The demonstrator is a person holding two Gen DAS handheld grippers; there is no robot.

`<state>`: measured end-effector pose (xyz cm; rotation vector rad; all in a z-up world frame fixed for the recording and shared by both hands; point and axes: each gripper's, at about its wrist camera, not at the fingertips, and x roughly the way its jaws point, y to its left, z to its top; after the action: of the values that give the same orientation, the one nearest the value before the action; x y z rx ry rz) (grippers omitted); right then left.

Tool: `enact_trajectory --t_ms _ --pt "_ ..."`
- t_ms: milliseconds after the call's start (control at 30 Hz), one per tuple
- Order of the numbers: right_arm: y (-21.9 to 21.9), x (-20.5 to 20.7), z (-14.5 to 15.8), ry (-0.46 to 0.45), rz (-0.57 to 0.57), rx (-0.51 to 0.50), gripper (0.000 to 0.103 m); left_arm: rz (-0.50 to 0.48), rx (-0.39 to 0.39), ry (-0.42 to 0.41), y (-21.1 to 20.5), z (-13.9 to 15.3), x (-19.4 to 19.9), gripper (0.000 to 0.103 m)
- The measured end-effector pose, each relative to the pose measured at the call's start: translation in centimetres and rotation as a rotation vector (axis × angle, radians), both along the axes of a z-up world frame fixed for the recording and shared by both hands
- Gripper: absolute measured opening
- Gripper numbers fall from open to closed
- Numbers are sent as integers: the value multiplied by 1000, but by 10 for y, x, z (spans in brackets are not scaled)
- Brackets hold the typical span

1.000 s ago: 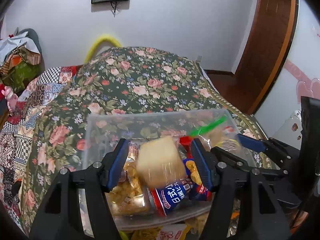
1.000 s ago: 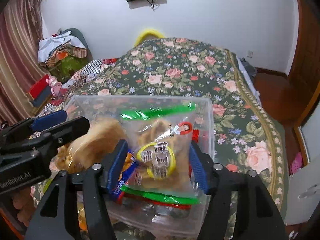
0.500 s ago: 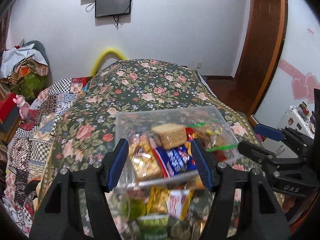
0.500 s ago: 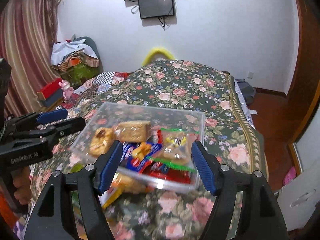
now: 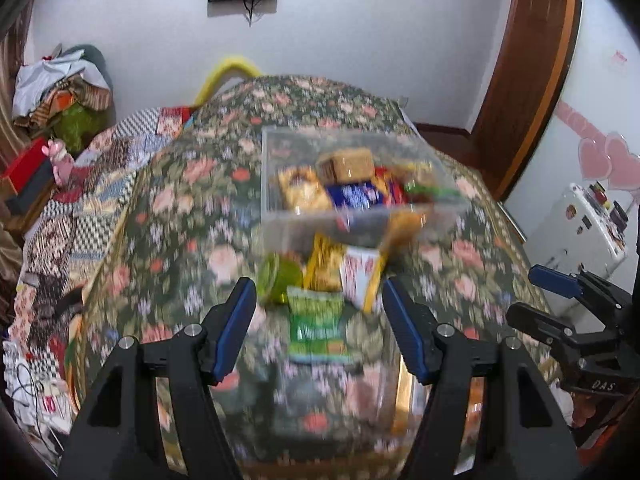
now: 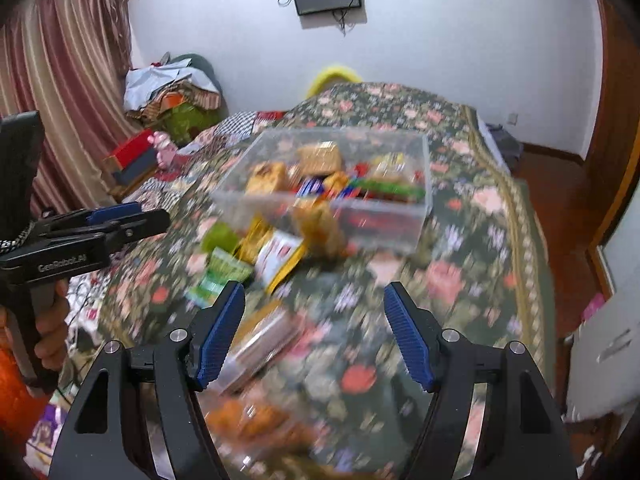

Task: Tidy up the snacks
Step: 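Grasp the orange snack bag with the right tool while the left tool grasps a gold-striped bar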

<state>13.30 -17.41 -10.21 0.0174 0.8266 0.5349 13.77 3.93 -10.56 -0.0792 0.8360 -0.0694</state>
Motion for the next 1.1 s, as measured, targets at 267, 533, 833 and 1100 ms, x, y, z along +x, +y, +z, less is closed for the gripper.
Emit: enact_trajectory --t_ms 267,533,833,1100 --pt "13 -40 -32 81 57 -29 79 -18 -10 54 -4 -17 -25 65" --pt "21 -44 -69 185 94 -54 86 -49 -27 119 -18 -41 -28 65" --pt "7 -28 -74 191 88 1 66 -97 -47 173 -41 -63 -17 65" --pt "-5 1 -74 137 22 -70 58 -131 -49 229 -59 -85 -3 65"
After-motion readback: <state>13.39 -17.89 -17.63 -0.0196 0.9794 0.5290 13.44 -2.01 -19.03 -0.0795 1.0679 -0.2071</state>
